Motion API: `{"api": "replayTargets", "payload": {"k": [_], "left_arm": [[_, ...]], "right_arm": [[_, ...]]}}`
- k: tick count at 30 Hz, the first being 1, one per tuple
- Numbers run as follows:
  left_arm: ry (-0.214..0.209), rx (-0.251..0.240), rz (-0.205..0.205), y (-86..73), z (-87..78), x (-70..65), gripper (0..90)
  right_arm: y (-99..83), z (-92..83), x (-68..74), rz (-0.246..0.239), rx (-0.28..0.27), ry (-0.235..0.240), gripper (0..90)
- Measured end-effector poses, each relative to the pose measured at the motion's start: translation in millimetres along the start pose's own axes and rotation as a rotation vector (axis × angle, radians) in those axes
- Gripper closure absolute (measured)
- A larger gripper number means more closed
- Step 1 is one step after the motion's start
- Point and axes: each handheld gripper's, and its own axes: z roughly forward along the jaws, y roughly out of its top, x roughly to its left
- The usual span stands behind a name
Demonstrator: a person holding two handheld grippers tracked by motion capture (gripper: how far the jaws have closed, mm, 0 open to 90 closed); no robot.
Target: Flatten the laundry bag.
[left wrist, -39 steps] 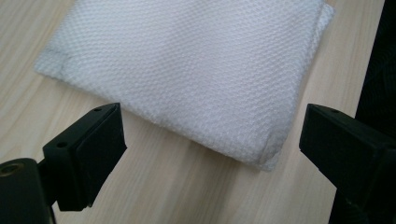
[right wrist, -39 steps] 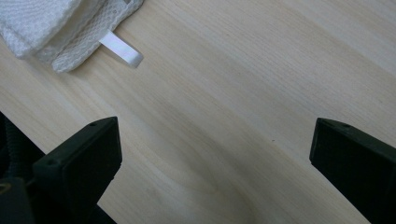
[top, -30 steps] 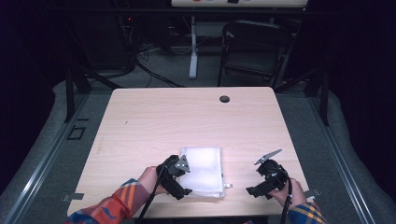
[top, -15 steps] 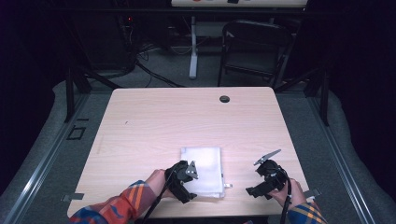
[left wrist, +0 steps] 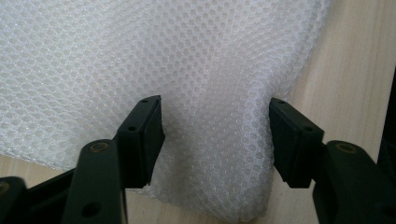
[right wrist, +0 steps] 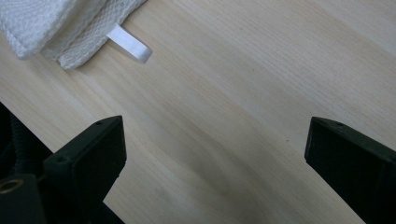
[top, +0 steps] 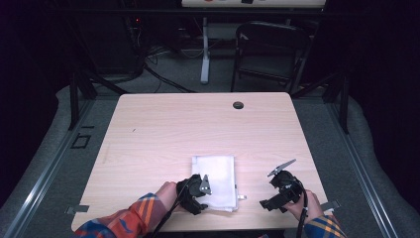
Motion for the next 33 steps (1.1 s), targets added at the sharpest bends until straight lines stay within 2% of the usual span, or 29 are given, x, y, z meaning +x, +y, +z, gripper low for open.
{"api": "replayTargets", "payload": {"k": [4,8,9,10,11,13,16,21,23,29,33], "left_arm": [[-0.019,-0.009,-0.021,-1.2,-0.3,2.7,52.6],[-0.034,-0.015,-0.030,-1.4,-1.5,5.4,60.3],[-0.050,-0.024,-0.053,-2.2,-2.2,7.8,61.4],[-0.060,-0.032,-0.064,-2.7,-2.8,10.0,63.5],[-0.067,-0.041,-0.079,-3.7,-3.4,12.6,65.1],[-0.093,-0.057,-0.109,-5.3,-4.9,16.9,70.0],[-0.098,-0.079,-0.134,-6.3,-6.5,19.7,73.6],[-0.106,-0.113,-0.163,-7.6,-10.3,23.2,75.6],[-0.108,-0.130,-0.179,-8.1,-12.0,24.3,75.9],[-0.112,-0.157,-0.191,-8.7,-14.6,26.2,75.5],[-0.111,-0.171,-0.197,-8.2,-16.3,26.3,75.0]], "right_arm": [[1.1,0.9,1.6,-0.011,0.008,0.009,5.1],[2.5,2.3,3.9,-0.018,0.003,0.015,5.8],[2.7,2.2,4.4,-0.019,0.004,0.008,5.9],[2.4,3.8,6.0,-0.008,-0.019,0.018,6.2],[3.6,2.4,5.3,-0.029,0.003,0.009,6.7],[3.9,3.6,7.4,-0.023,-0.023,0.016,7.7],[6.5,3.5,9.5,-0.053,-0.018,0.007,10.5],[10.2,5.9,15.7,-0.063,-0.038,0.021,15.4],[11.5,6.8,18.5,-0.065,-0.044,0.027,21.3],[17.0,8.7,26.9,-0.107,-0.061,0.030,40.4],[19.9,11.5,33.0,-0.125,-0.080,0.049,53.3]]}}
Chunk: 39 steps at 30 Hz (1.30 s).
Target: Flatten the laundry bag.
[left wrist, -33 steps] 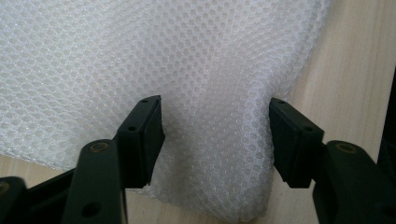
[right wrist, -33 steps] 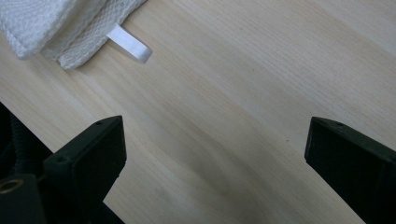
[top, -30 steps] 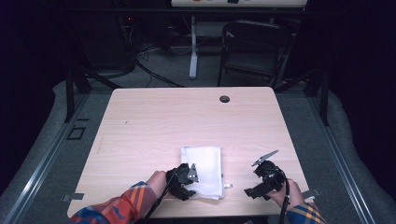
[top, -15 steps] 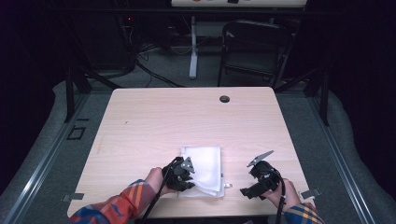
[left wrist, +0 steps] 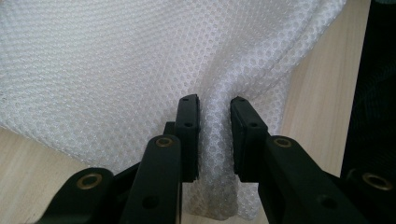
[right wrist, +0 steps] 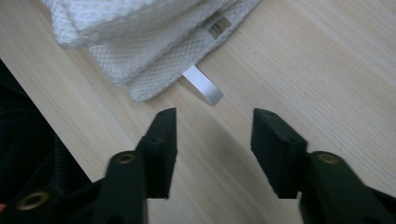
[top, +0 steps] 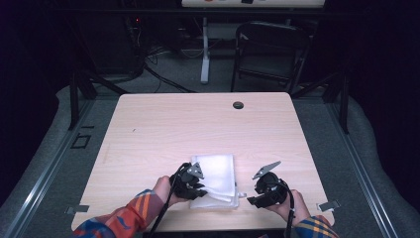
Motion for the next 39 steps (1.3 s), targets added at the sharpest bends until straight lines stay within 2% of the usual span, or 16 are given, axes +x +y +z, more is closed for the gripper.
{"api": "replayTargets", "payload": {"k": [5,12,19,22,27,29,31,36,39], "left_arm": [[0.004,-0.011,-0.004,0.6,-2.3,0.8,74.9],[0.012,-0.027,0.000,1.6,-5.4,0.5,75.7],[0.022,-0.047,0.003,2.4,-8.8,0.1,77.2],[0.026,-0.052,0.005,2.6,-10.1,-0.2,77.9],[0.033,-0.050,0.006,2.9,-10.9,0.0,78.5],[0.035,-0.050,0.005,3.0,-11.4,-0.1,78.7],[0.037,-0.051,0.006,3.2,-12.0,0.5,78.7],[0.043,-0.055,-0.003,3.4,-13.2,1.3,78.6],[0.039,-0.057,-0.009,3.7,-13.5,1.7,78.6]], "right_arm": [[5.9,3.2,8.7,-0.032,-0.026,0.004,69.0],[15.1,11.1,21.9,-0.102,-0.031,0.035,82.5],[26.2,19.5,35.0,-0.148,-0.049,0.057,87.7],[29.7,21.5,38.3,-0.155,-0.081,0.055,89.8],[32.8,27.5,38.9,-0.152,-0.074,0.046,90.0],[33.3,28.6,39.3,-0.166,-0.082,0.031,90.0],[32.6,30.5,39.3,-0.160,-0.095,0.032,90.0],[31.1,35.5,36.9,-0.163,-0.067,0.024,90.0],[30.3,38.6,37.0,-0.169,-0.074,0.018,90.0]]}}
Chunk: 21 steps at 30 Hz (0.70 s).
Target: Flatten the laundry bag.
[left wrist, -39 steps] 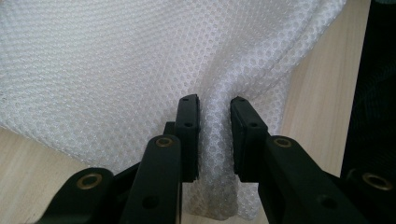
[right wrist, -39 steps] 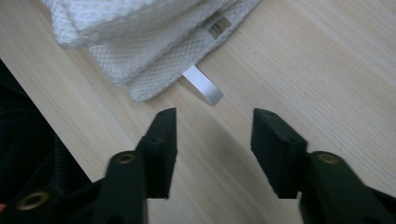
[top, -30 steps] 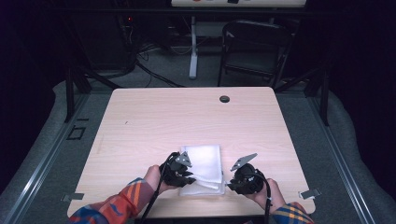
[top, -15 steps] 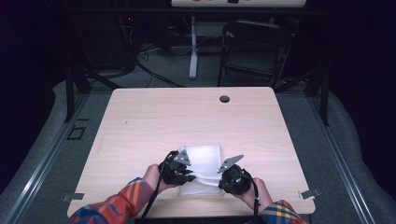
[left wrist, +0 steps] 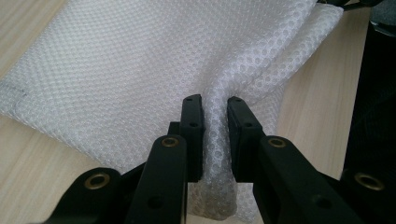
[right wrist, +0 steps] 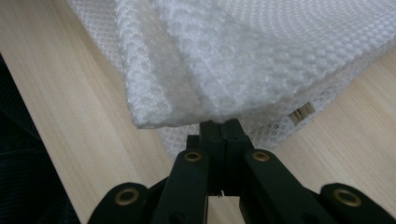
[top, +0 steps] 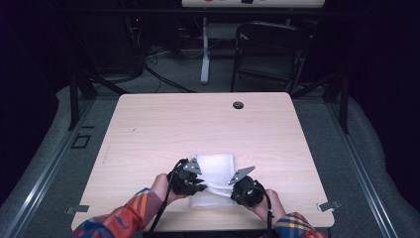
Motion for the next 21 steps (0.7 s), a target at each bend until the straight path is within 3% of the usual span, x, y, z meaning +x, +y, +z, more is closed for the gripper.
{"api": "replayTargets", "payload": {"k": [3,6,14,16,21], "left_arm": [[-0.001,-0.004,-0.006,0.1,0.2,0.7,78.6],[-0.002,0.000,-0.009,0.9,-0.7,1.7,78.7],[0.014,0.000,-0.048,6.8,-1.0,8.6,79.3],[0.019,-0.003,-0.052,9.5,-1.6,11.1,79.3],[0.027,-0.017,-0.077,13.9,-4.1,16.7,79.3]], "right_arm": [[0.2,2.8,1.6,-0.010,-0.023,-0.007,90.0],[0.2,7.2,2.3,-0.019,0.004,-0.007,90.0],[-1.0,14.3,2.2,-0.052,-0.027,0.013,90.0],[0.4,14.3,3.7,-0.071,-0.010,0.002,90.0],[-1.6,15.5,3.8,-0.060,-0.035,0.004,90.0]]}}
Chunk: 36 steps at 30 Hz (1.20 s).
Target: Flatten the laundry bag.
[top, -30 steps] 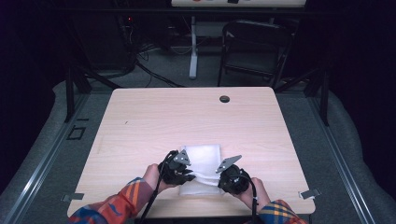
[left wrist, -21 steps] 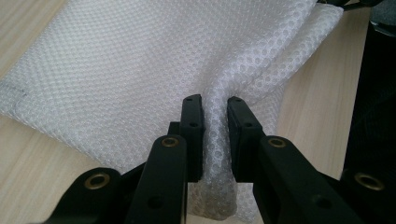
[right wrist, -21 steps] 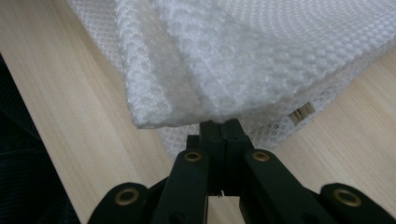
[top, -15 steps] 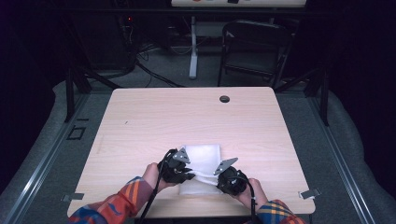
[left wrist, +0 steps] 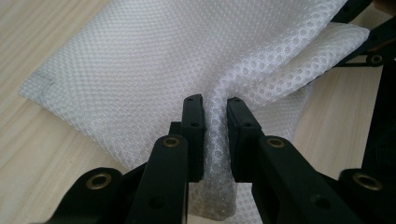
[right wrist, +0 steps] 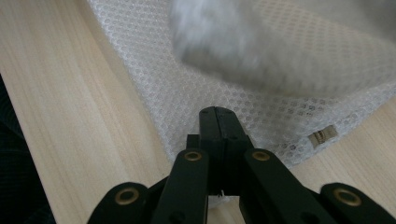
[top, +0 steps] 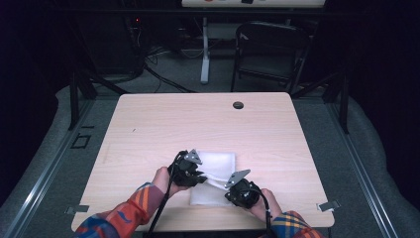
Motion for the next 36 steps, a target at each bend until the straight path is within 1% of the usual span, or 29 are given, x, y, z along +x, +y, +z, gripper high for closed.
{"api": "replayTargets", "payload": {"k": [3,4,5,10,11,14,17,18,19,22,24,25,26,29,32,34,35,36], "left_arm": [[0.007,-0.008,-0.017,2.7,-2.3,3.1,79.3],[0.008,-0.012,-0.022,3.7,-3.3,4.5,79.3],[0.008,-0.015,-0.031,4.8,-4.3,5.5,79.3],[0.017,-0.020,-0.043,10.6,-6.5,11.6,78.9],[0.017,-0.022,-0.049,12.0,-6.9,13.0,78.8],[0.023,-0.034,-0.059,16.4,-8.1,16.5,78.8],[0.027,-0.040,-0.059,20.5,-8.2,19.1,78.6],[0.028,-0.040,-0.059,21.9,-8.2,19.7,78.6],[0.030,-0.046,-0.064,23.0,-7.9,19.9,78.6],[0.038,-0.044,-0.053,26.7,-8.2,22.0,78.6],[0.045,-0.049,-0.056,28.6,-7.9,22.4,78.6],[0.045,-0.047,-0.051,29.4,-7.9,23.0,78.6],[0.049,-0.054,-0.055,29.9,-7.2,22.9,78.6],[0.059,-0.051,-0.051,32.4,-7.0,24.4,78.6],[0.062,-0.060,-0.050,34.7,-7.0,26.8,78.6],[0.064,-0.054,-0.044,36.3,-7.2,28.6,78.6],[0.064,-0.062,-0.048,36.9,-7.1,29.3,78.5],[0.065,-0.057,-0.042,37.7,-7.5,30.5,78.5]], "right_arm": [[0.2,-0.4,0.1,-0.016,0.007,-0.002,90.0],[0.7,-1.0,-0.5,-0.028,0.018,-0.001,90.0],[0.9,-1.2,-0.3,-0.030,0.021,-0.004,90.0],[0.9,-1.0,-0.5,-0.034,0.019,-0.002,90.0],[0.5,-0.2,0.0,-0.027,0.009,-0.001,90.0],[1.4,-0.4,0.8,-0.027,0.017,-0.003,90.0],[2.3,-1.5,0.6,-0.043,0.035,-0.010,90.0],[2.2,-1.2,0.4,-0.044,0.032,-0.010,90.0],[1.7,-0.4,0.7,-0.034,0.021,-0.005,90.0],[2.5,-1.5,0.2,-0.041,0.037,-0.008,90.0],[2.4,-1.2,0.5,-0.038,0.033,-0.009,90.0],[2.4,-1.2,0.4,-0.037,0.032,-0.008,90.0],[2.5,-1.3,0.0,-0.039,0.035,-0.003,90.0],[2.3,-1.2,0.0,-0.035,0.032,-0.004,90.0],[2.4,-1.0,0.3,-0.033,0.029,-0.001,90.0],[2.3,-1.0,0.3,-0.033,0.029,-0.001,90.0],[2.3,-1.0,0.2,-0.032,0.028,0.000,90.0],[2.3,-1.0,0.2,-0.032,0.028,0.000,90.0]]}}
